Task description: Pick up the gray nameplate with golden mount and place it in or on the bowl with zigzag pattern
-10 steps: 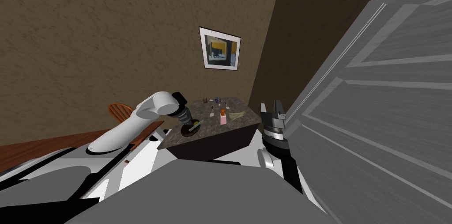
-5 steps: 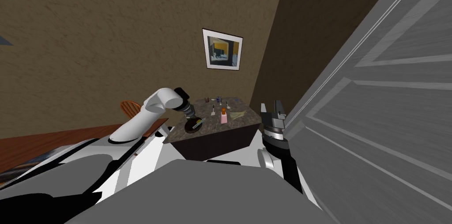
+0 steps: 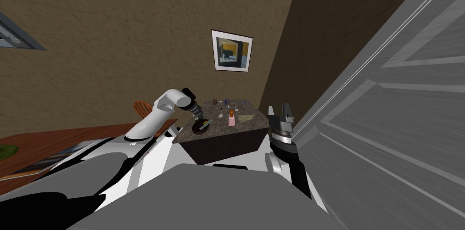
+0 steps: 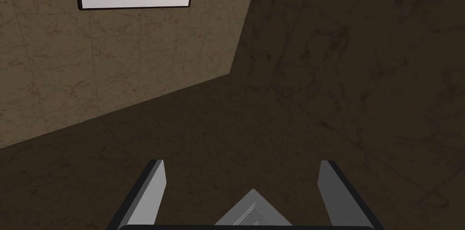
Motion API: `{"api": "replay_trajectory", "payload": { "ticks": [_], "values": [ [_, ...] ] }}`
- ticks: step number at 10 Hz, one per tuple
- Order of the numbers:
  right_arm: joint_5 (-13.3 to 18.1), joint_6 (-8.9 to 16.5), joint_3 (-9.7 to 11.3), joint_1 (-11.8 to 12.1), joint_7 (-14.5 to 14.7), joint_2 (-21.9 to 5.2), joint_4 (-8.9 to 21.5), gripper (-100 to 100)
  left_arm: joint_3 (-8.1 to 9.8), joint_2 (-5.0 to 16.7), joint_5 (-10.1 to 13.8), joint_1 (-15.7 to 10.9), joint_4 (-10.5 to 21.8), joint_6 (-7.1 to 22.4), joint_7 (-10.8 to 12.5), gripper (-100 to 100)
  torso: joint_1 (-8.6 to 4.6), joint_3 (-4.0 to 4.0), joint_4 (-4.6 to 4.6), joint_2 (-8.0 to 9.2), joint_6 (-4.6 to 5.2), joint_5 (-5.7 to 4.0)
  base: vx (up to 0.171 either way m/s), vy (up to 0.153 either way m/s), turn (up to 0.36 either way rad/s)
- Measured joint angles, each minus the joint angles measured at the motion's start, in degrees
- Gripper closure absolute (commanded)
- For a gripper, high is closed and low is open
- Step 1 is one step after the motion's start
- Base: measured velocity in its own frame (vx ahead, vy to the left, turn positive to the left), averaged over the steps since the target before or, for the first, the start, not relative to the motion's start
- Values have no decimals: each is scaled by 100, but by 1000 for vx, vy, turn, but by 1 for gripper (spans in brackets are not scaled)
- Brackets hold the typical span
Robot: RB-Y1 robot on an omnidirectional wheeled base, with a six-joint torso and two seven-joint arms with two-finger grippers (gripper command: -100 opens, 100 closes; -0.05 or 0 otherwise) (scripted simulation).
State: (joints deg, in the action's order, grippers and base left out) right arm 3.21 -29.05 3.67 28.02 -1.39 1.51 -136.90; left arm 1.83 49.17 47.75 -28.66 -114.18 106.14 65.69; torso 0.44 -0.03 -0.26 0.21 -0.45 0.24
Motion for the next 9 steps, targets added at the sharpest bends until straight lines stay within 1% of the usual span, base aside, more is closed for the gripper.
{"api": "replay_trajectory", "payload": {
  "ticks": [1, 2, 3, 4, 5, 6, 7, 8, 9],
  "values": [
    [0, 0, 0, 0, 0, 0, 0, 0, -15, -52, -57, -158, 168, -57, -120, -100, 3, -1, 0, -4, 2, 0, -13, -4, -28],
    [0, 0, 0, 0, 0, 0, 0, 0, -22, -59, -61, -336, 372, -61, -184, -100, 9, -7, -2, -13, 1, 1, 5, 3, -7],
    [0, 0, 0, 1, 0, 0, 0, 0, -25, -65, -66, -391, 559, -60, -201, -100, 14, -11, -5, -20, -1, 3, 8, 3, 4],
    [0, 0, 0, 1, 0, 0, 0, 0, -13, -57, -53, -415, 744, -47, -203, -100, 17, -13, -5, -23, -1, 4, -49, -26, 247],
    [0, 0, -1, 1, 0, 0, 0, 0, -10, -206, -215, -555, 989, -222, -380, -100, 8, -6, -3, -10, -4, 3, -70, -41, 147],
    [0, 0, 0, 0, 0, 0, 0, 0, 11, -309, -308, -714, 1110, -307, -542, -100, 1, 0, 0, -1, 0, 0, -39, -19, -18],
    [0, 0, 0, 0, 0, 0, 0, 0, -11, -375, -371, -861, 1239, -340, -636, -100, 3, -2, 0, -5, 2, 0, -13, -1, -29],
    [0, 0, 0, 0, 0, 0, 0, 0, -31, -404, -397, -1011, 1354, -342, -661, -100, 9, -7, -2, -13, 1, 1, 0, 0, 0],
    [0, 0, 0, 0, 0, 0, 0, 0, -34, -396, -393, -1120, 1549, -349, -696, -100, 14, -11, -4, -20, 0, 3, 6, 5, 5]
  ]
}}
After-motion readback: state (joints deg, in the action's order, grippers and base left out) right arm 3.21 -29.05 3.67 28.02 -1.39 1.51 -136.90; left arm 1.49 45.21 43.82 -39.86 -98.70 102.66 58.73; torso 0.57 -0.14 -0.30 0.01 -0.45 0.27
